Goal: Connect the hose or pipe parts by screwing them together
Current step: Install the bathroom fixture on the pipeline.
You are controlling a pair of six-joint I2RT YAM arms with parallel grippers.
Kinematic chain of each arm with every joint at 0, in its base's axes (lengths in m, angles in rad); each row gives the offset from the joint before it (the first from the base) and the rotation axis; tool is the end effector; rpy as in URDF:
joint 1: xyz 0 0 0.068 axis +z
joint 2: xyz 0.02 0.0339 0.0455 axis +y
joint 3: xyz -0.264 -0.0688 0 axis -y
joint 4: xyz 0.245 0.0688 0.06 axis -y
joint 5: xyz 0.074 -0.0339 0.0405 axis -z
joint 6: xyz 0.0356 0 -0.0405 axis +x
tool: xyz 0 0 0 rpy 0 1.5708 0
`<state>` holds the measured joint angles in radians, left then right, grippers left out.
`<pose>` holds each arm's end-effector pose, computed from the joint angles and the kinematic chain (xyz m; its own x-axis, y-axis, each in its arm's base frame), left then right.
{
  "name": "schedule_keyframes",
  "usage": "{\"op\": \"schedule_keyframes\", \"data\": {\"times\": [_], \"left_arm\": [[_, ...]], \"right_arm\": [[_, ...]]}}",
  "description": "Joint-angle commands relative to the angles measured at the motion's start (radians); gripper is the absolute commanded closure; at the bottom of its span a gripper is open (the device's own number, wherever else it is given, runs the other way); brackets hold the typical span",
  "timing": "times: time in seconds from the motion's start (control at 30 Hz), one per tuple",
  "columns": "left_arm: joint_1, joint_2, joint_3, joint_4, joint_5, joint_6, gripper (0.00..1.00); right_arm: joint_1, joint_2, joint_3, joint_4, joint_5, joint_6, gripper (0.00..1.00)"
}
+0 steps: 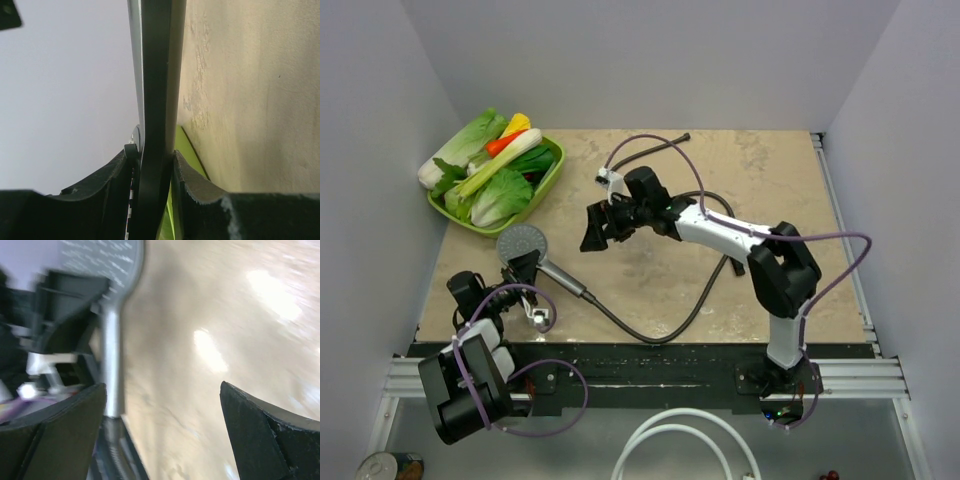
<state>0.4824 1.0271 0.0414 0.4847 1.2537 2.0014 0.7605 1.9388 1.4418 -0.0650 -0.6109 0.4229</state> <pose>0.1427 0.0366 0.1274 0.7170 0.6953 -0.0486 0.1389 -0.0742 0.9875 0.3092 0.3224 0.2408 -0.7281 -0.2287 -0.6462 -0.6771 0.3868 0.6260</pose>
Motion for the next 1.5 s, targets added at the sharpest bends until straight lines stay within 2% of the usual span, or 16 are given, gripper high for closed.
{"op": "schedule_keyframes", "data": {"times": [0.0,0.1,0.23,0.6,0.77,0.93,1.17,1.23,1.4,1.47], "left_arm": [[0.005,0.007,-0.281,0.054,0.089,0.72,1.0],[0.005,0.005,-0.278,0.052,0.09,0.72,1.0],[0.004,0.007,-0.279,0.051,0.085,0.721,1.0],[0.005,-0.032,-0.282,0.019,0.09,0.721,1.0],[0.005,-0.045,-0.282,0.002,0.092,0.721,1.0],[0.004,-0.044,-0.281,0.002,0.093,0.721,1.0],[0.005,-0.042,-0.282,0.003,0.101,0.721,1.0],[0.005,-0.042,-0.282,0.005,0.105,0.721,1.0],[0.005,-0.05,-0.282,0.003,0.108,0.721,1.0],[0.005,-0.053,-0.282,0.0,0.108,0.721,1.0]], "right_arm": [[0.164,-0.129,0.061,-0.455,0.529,-0.39,0.02],[0.259,-0.187,0.051,-0.492,0.656,-0.449,0.09],[0.35,-0.222,0.034,-0.481,0.715,-0.458,0.15],[0.474,-0.098,0.118,-0.498,0.789,-0.463,0.24],[0.487,-0.051,0.152,-0.481,0.772,-0.444,0.28],[0.49,-0.026,0.16,-0.463,0.76,-0.435,0.42],[0.485,-0.011,0.17,-0.458,0.703,-0.431,0.74],[0.481,-0.009,0.18,-0.458,0.66,-0.431,0.75],[0.435,0.0,0.183,-0.452,0.551,-0.378,0.84],[0.399,-0.004,0.164,-0.424,0.464,-0.351,0.85]]}}
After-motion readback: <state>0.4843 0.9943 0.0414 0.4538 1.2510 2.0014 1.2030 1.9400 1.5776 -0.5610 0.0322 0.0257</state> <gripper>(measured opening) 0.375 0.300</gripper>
